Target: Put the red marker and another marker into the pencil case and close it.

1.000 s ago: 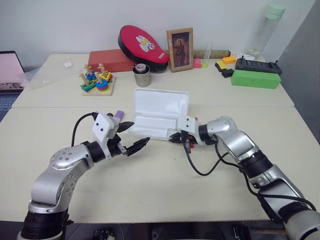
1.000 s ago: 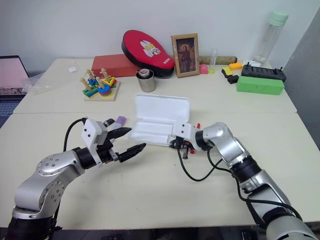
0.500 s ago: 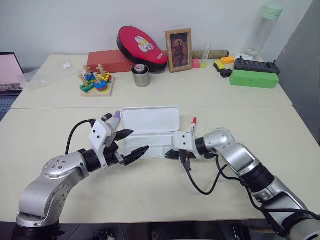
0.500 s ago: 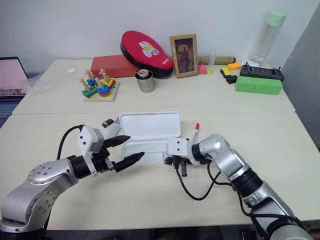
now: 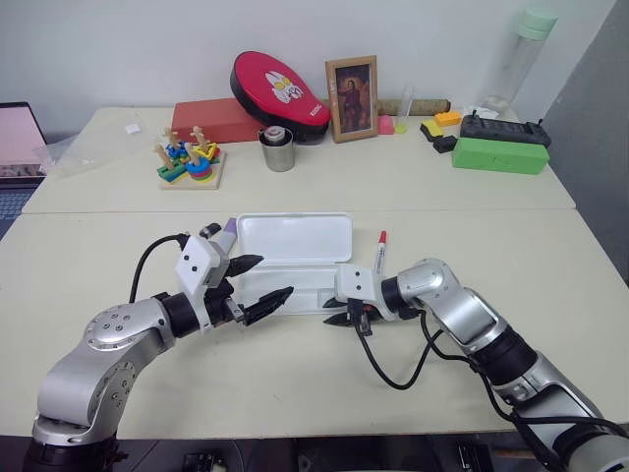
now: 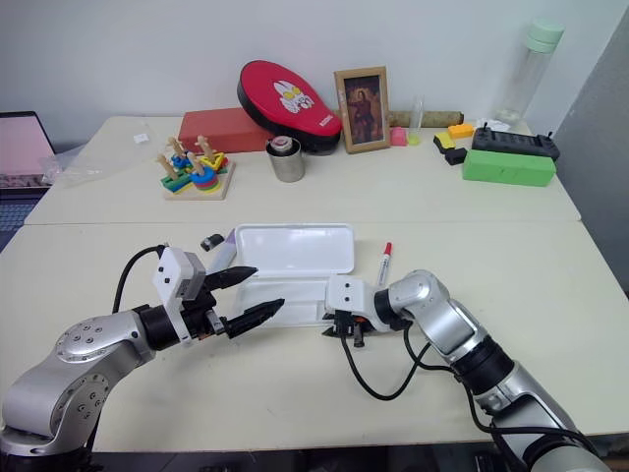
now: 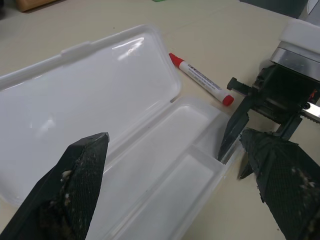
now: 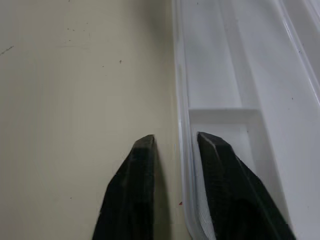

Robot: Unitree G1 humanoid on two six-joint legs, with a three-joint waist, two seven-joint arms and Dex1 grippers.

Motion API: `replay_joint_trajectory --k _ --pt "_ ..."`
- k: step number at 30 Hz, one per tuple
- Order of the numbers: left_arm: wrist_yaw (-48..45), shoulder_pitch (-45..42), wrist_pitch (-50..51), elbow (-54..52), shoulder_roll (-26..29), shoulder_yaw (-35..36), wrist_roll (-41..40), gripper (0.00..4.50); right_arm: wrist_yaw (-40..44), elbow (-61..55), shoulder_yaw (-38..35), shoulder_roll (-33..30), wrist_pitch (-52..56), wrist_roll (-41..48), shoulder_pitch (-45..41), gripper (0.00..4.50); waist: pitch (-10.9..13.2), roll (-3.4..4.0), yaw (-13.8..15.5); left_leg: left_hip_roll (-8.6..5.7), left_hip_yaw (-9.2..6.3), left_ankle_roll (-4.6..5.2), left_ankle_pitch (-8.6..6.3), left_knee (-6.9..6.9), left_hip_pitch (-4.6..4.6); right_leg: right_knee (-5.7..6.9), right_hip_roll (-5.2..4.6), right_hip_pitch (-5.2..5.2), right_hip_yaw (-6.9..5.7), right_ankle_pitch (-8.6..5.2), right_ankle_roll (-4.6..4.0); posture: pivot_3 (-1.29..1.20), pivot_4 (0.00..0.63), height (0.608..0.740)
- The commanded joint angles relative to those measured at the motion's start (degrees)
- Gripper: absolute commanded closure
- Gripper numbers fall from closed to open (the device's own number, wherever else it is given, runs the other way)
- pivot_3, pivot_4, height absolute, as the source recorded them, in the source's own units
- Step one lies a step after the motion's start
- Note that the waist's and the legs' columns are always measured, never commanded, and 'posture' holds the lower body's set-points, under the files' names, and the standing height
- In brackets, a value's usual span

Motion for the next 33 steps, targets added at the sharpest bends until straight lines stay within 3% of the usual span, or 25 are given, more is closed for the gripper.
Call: replay_joint_trajectory --k 1,6,9,13,21,28,33 --pt "-0.33 -0.76 -0.75 -1.43 0.63 0.34 -0.46 0.00 0.25 -4.62 -2.69 0.25 0.76 3.30 0.34 1.95 0.00 0.00 0.01 0.00 0.00 0.00 0.00 0.00 0.00 0.00 0.00 0.00 0.00 0.00 0.00 0.00 0.150 0.740" --pt "-0.19 -1.19 -0.74 -1.66 0.35 -0.16 -0.41 0.00 -0.45 -8.92 -7.68 -0.14 6.19 8.45 -0.20 0.76 0.00 0.00 0.05 0.00 0.00 0.00 0.00 0.00 0.00 0.00 0.00 0.00 0.00 0.00 0.00 0.00 0.150 0.740" --pt "-0.57 -1.85 -0.97 -1.87 0.20 -0.77 -0.61 0.00 -4.04 -10.90 -16.35 -0.76 13.66 13.50 -0.56 0.02 0.00 0.00 0.18 0.00 0.00 0.00 0.00 0.00 -0.01 0.00 0.00 0.01 0.00 0.00 0.00 0.00 0.150 0.740" --pt "-2.20 -3.42 -1.33 -2.25 0.81 -3.99 0.28 0.00 -14.00 -11.99 -23.56 -1.99 25.28 12.70 0.56 0.02 0.00 0.00 0.75 0.00 0.00 0.00 0.00 0.00 -0.01 0.00 0.00 0.01 0.00 0.00 0.00 0.00 0.150 0.740" --pt "-5.05 -9.10 -1.68 -0.50 1.06 -6.91 0.00 0.00 -32.31 -17.01 -26.99 0.68 43.62 9.21 2.94 0.02 0.00 0.00 1.28 -0.01 0.03 0.01 -0.01 -0.02 -0.05 0.00 0.00 -0.06 0.03 0.00 -0.01 0.00 0.150 0.740" --pt "-8.82 -12.22 -2.01 1.56 1.16 -8.57 -0.60 0.00 -44.20 -18.29 -30.60 11.32 49.65 7.72 2.89 0.02 0.01 0.02 1.21 0.00 0.03 0.01 0.00 -0.04 -0.06 0.00 0.01 -0.08 0.03 0.00 -0.01 0.00 0.150 0.740" --pt "-10.22 -13.51 -2.49 2.75 1.12 -9.50 0.12 0.00 -48.46 -17.99 -28.65 11.94 49.66 6.33 3.63 0.02 0.01 0.03 1.29 -0.01 0.02 0.01 0.00 -0.04 -0.07 0.00 0.01 -0.08 0.02 0.00 -0.01 0.00 0.150 0.740"
